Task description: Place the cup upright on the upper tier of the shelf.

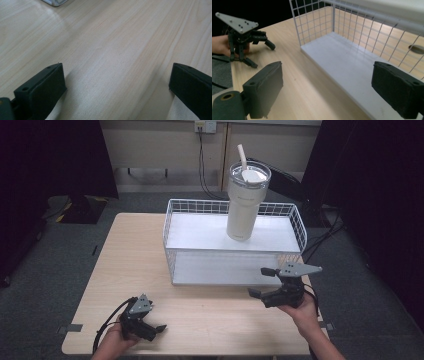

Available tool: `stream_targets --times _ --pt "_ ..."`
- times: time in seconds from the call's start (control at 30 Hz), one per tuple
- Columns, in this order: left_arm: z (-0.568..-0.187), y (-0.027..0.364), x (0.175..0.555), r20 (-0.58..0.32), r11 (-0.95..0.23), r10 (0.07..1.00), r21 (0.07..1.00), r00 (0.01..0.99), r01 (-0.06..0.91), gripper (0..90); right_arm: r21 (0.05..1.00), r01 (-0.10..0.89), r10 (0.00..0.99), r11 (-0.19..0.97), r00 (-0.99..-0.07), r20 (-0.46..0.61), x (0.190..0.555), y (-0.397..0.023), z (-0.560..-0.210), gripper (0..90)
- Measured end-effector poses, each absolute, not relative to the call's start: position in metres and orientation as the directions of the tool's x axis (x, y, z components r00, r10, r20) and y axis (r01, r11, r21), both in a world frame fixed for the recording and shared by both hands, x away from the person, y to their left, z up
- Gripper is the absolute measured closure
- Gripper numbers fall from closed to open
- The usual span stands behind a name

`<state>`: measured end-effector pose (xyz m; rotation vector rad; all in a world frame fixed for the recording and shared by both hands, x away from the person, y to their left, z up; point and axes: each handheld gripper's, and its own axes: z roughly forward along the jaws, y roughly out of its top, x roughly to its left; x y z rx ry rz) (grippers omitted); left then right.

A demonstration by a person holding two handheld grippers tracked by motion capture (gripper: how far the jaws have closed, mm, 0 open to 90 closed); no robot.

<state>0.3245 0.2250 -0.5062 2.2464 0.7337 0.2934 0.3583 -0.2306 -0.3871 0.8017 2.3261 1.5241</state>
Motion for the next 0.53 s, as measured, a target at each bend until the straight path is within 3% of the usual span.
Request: stream_targets --times 0.53 --pt "-0.506 0.225 0.324 -0.012 -0.561 0.586 0.716 0.81 0.416 0.0 0.834 0.418 0.575 0.359 -0.803 0.155 0.348 -0.223 -0.48 12.4"
